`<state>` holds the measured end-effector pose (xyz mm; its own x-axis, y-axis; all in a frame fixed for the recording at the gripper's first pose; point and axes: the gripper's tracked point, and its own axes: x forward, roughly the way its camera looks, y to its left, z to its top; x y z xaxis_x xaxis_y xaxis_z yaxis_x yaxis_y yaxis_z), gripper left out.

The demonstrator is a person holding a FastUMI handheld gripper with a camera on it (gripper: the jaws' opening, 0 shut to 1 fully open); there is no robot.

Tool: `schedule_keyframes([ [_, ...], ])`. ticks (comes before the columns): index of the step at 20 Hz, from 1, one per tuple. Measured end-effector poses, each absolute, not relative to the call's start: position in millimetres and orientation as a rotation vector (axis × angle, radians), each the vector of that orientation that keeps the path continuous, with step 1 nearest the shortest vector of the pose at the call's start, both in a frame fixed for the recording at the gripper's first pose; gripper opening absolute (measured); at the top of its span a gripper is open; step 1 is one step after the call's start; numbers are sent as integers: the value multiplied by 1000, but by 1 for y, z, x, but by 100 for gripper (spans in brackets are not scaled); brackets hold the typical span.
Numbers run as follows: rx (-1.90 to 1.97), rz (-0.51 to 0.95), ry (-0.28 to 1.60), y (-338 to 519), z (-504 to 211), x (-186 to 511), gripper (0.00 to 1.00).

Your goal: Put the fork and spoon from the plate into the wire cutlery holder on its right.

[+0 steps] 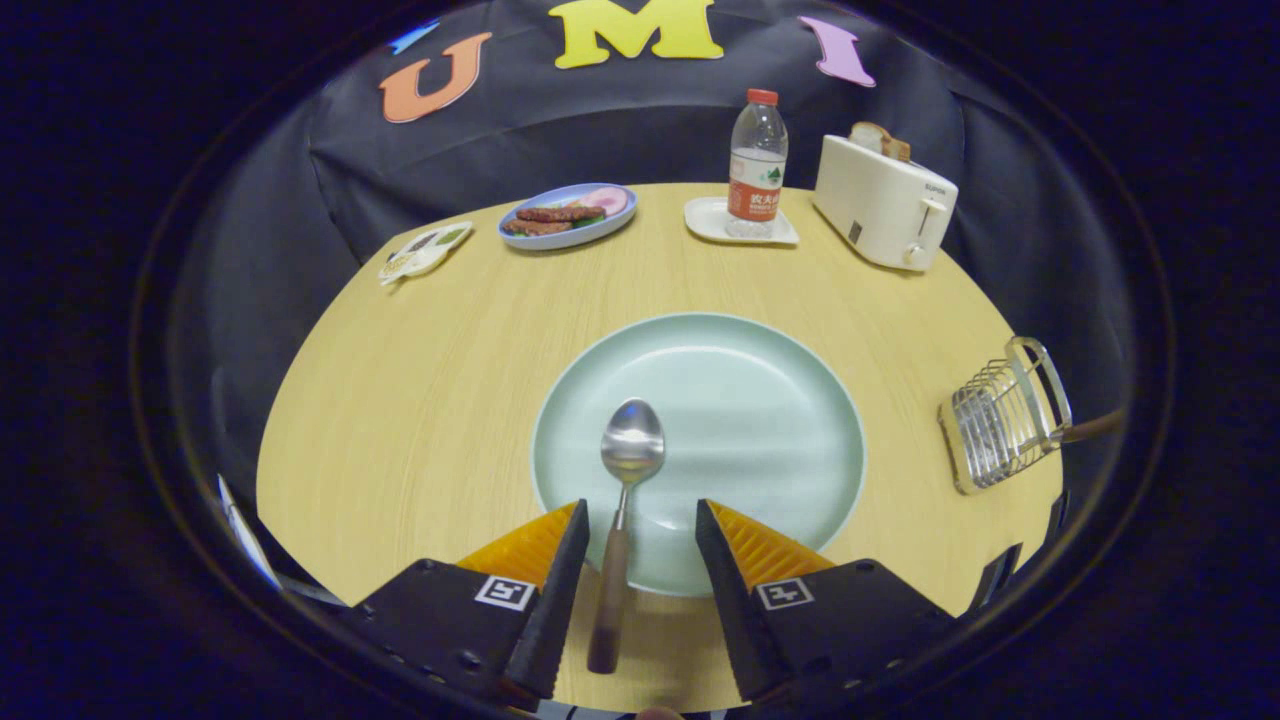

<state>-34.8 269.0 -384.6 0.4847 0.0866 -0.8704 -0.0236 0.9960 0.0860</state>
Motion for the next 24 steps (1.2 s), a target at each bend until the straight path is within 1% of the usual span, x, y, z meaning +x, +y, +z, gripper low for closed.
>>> schedule_keyframes([
  [1,59,58,1072,267,-389,-33,65],
  [4,77,52,1105,271,-394,-33,42],
  [5,74,51,1114,269,-400,-33,41],
  [8,60,43,1136,266,-403,-33,15],
  [9,54,42,1127,264,-406,-32,15],
  [10,27,39,1144,258,-405,-32,1],
  [15,-6,79,1145,242,-375,-27,1],
  [21,58,134,1163,201,-302,-16,1],
  [24,40,137,1176,157,-256,-9,1],
])
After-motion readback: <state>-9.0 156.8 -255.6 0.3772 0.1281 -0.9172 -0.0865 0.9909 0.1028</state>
